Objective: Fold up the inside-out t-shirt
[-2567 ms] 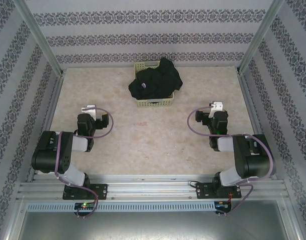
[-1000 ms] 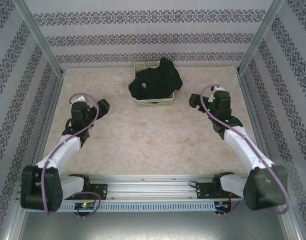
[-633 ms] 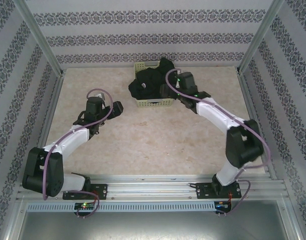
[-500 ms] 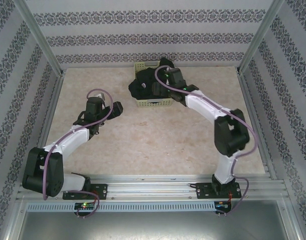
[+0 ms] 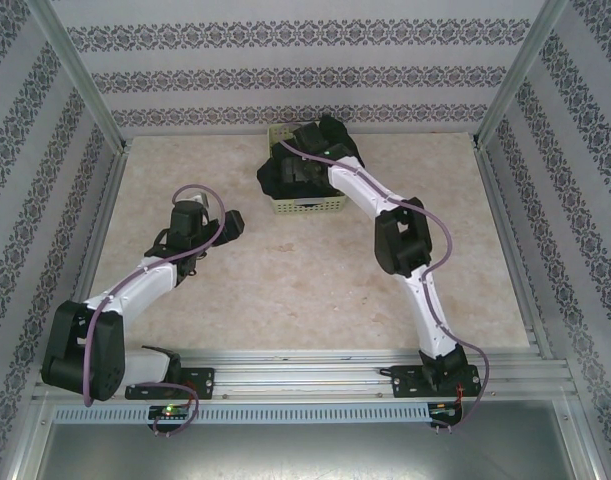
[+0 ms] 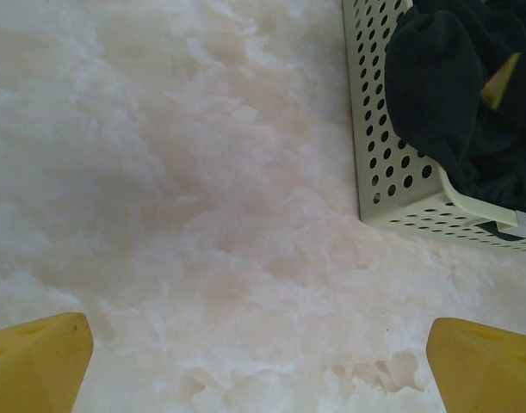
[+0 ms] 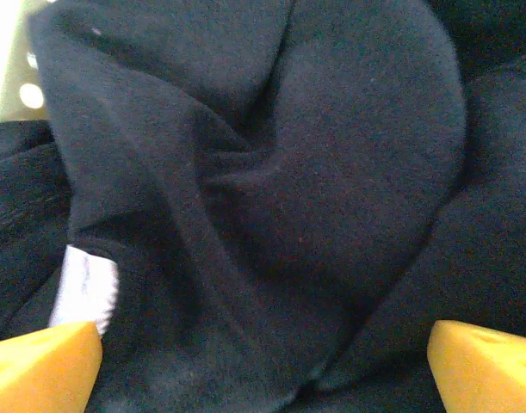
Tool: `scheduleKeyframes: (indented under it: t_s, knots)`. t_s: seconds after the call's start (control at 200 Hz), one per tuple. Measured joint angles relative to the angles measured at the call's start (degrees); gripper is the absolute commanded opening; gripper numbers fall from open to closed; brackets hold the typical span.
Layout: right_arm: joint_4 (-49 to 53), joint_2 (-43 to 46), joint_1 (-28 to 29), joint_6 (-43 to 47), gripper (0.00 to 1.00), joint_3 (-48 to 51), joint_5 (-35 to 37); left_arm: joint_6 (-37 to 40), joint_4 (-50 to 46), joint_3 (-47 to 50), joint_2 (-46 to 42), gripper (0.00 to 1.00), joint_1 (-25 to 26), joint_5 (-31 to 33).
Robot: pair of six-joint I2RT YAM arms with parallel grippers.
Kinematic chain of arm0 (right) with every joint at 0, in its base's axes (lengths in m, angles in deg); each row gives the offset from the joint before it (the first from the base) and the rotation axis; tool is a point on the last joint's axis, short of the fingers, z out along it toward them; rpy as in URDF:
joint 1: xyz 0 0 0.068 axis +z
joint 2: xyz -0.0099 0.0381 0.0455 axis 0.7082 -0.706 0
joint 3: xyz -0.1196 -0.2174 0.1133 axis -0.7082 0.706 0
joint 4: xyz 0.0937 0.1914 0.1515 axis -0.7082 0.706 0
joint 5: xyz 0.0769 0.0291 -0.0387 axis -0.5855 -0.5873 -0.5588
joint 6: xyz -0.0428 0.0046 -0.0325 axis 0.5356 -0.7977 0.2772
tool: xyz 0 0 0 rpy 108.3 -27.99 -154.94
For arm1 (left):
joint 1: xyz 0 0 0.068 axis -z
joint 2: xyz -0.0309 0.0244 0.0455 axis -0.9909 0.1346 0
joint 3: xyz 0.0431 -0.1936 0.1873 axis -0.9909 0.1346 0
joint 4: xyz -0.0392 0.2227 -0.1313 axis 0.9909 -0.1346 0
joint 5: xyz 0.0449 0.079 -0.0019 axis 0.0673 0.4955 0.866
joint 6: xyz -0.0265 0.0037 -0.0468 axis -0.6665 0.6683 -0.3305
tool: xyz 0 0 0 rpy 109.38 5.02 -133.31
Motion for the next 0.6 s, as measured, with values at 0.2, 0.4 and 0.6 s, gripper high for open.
scheduleKeyframes:
  t_s: [0.2,0.4,0.6]
  knots:
    - [6.84,-8.28,0.13,-1.81,0.76,-10.73,-0.81,-0.15,0.2,1.81,-2.64,1.0,0.0,1.51]
    - [7.65,-11.89,0.76,-4.48,0.31,-15.93,-6.64,-0.59,1.29,4.2,-7.63,1.0,-0.02,4.42]
    - [5.22,-15.98,3.56,-6.32,0.06,-22.49,-13.79,-1.53,1.68,7.23,-14.14,1.0,0.0,8.94]
